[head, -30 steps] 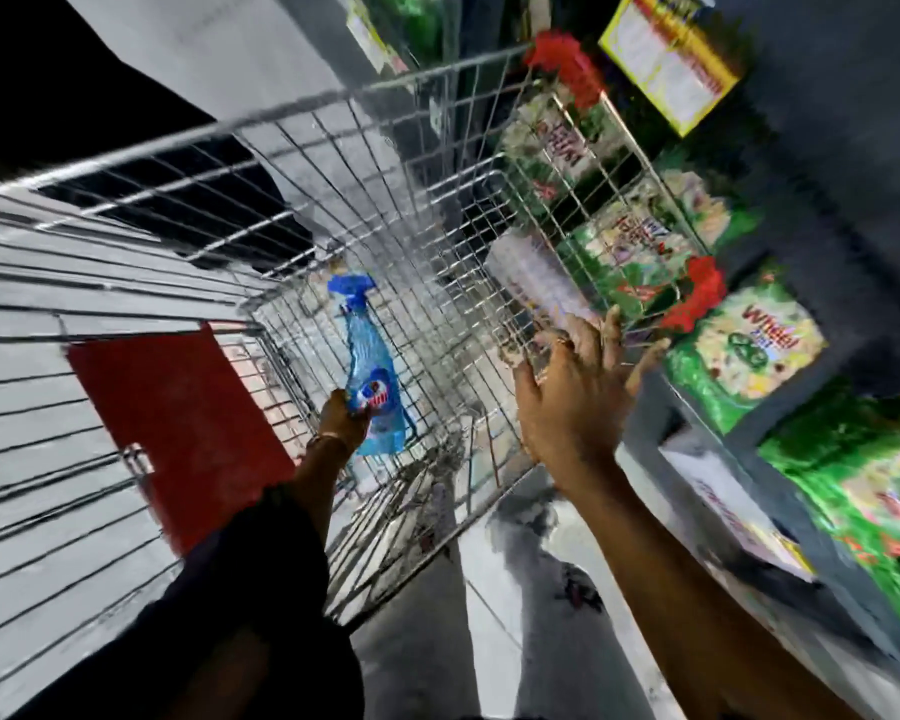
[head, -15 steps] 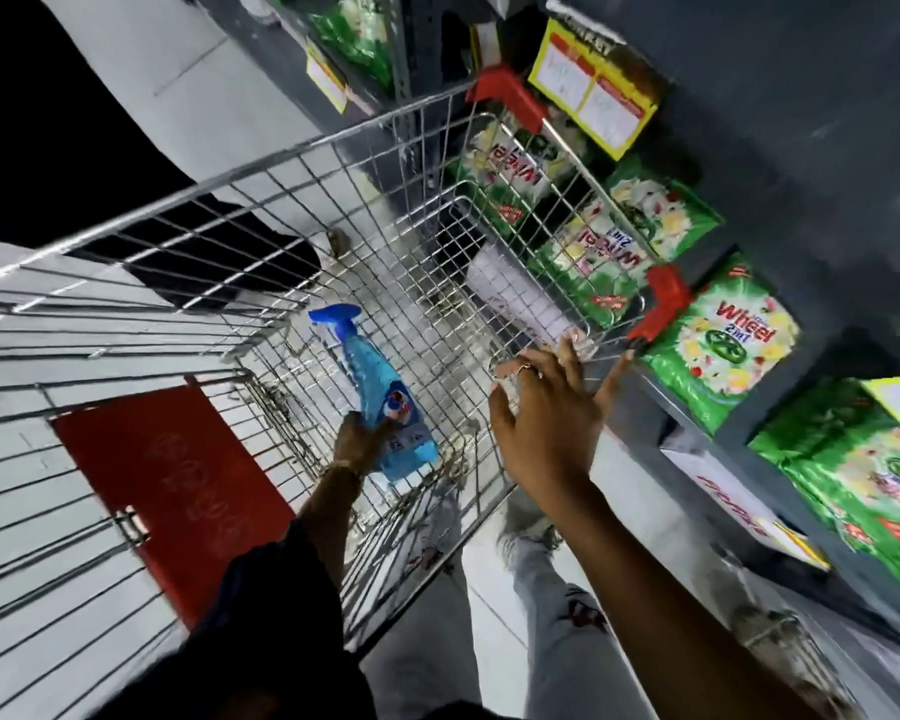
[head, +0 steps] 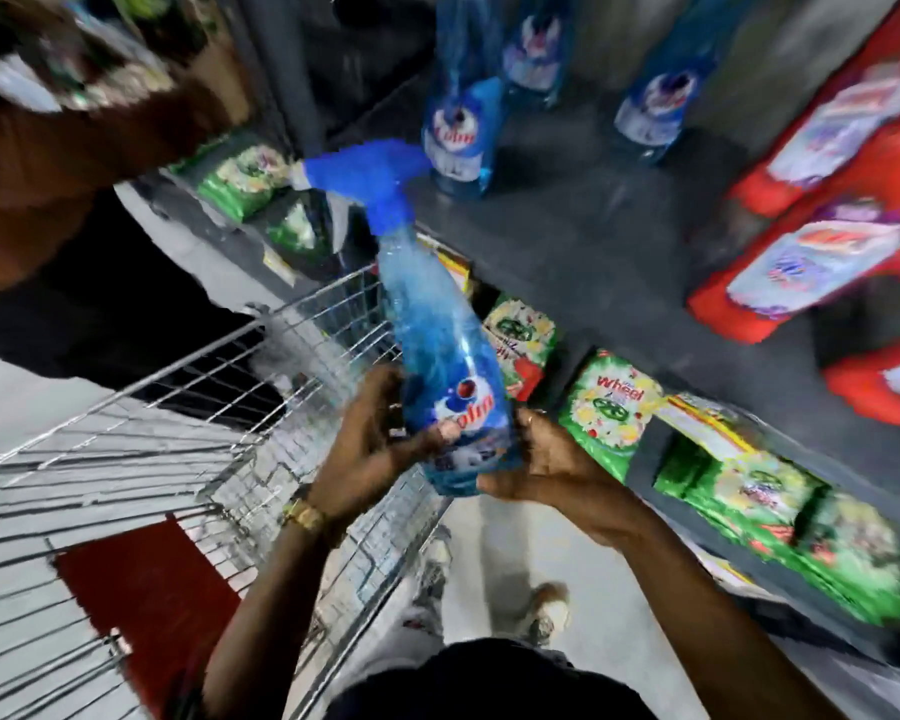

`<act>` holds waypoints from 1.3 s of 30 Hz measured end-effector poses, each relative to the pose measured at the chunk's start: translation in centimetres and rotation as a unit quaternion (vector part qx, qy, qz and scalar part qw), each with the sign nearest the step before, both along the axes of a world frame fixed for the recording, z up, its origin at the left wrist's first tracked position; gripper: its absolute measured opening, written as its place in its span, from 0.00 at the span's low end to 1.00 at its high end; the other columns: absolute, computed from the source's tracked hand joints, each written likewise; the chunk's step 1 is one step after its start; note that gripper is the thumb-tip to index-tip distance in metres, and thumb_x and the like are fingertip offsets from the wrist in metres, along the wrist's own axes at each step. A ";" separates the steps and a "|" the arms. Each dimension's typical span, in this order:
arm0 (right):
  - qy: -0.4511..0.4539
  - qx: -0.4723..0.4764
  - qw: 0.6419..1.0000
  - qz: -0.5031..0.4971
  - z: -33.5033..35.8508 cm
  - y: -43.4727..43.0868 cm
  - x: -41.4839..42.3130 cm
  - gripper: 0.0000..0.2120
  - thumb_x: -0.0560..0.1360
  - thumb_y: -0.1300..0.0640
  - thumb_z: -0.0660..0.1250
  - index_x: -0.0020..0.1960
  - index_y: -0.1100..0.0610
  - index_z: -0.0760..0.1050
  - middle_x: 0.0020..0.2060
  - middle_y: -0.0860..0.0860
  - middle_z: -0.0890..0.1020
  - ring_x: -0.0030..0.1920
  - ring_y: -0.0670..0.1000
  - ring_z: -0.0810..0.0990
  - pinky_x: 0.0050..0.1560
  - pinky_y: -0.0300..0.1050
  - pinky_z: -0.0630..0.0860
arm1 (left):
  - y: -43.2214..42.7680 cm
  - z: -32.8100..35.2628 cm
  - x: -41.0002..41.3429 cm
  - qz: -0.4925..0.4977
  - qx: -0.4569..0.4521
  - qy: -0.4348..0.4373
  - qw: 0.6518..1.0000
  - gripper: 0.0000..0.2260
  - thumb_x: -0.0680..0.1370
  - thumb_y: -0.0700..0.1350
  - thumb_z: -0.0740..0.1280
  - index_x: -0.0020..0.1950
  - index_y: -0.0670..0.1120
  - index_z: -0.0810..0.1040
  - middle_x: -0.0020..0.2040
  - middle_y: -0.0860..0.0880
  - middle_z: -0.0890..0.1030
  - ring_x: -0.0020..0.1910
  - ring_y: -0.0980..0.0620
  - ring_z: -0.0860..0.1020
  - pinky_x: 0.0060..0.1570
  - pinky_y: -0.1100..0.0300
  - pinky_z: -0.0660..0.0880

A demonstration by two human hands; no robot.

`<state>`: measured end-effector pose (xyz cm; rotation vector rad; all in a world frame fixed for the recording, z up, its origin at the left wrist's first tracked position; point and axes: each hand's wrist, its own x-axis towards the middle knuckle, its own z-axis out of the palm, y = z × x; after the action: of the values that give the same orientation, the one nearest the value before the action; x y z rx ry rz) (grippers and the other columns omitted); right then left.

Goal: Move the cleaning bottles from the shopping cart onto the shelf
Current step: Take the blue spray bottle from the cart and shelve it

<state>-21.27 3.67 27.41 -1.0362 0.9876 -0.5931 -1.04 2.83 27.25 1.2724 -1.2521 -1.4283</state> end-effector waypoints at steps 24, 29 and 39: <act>0.014 -0.178 0.955 -0.237 5.3 3.2 -13.3 0.25 0.63 0.64 0.78 0.58 0.53 0.77 0.54 0.51 0.85 0.56 0.52 0.83 0.53 0.41 0.79 | -8.0 10.0 -17.2 -0.225 -0.187 -0.015 0.956 0.14 0.76 0.58 0.61 0.58 0.56 0.78 0.54 0.54 0.85 0.54 0.53 0.83 0.52 0.59 0.80; 0.040 -0.219 0.936 -0.271 4.2 -0.8 -11.3 0.31 0.60 0.56 0.81 0.60 0.51 0.72 0.57 0.51 0.84 0.58 0.53 0.81 0.56 0.47 0.79 | -11.3 10.3 -16.2 -0.247 -0.241 -0.087 0.935 0.20 0.77 0.59 0.59 0.66 0.54 0.73 0.62 0.57 0.81 0.62 0.60 0.77 0.62 0.60 0.75; 0.195 -0.372 0.834 -0.358 3.4 -12.8 -7.8 0.31 0.63 0.69 0.76 0.56 0.42 0.71 0.52 0.44 0.79 0.54 0.43 0.78 0.57 0.40 0.75 | -19.5 9.8 -14.8 -0.219 -0.218 -0.107 0.945 0.21 0.80 0.49 0.56 0.72 0.43 0.64 0.68 0.46 0.74 0.65 0.55 0.73 0.68 0.56 0.71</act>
<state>-29.08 -9.17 30.76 -1.5016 1.5858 -1.5174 -15.84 -16.65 37.05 0.8921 -1.9679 -1.2200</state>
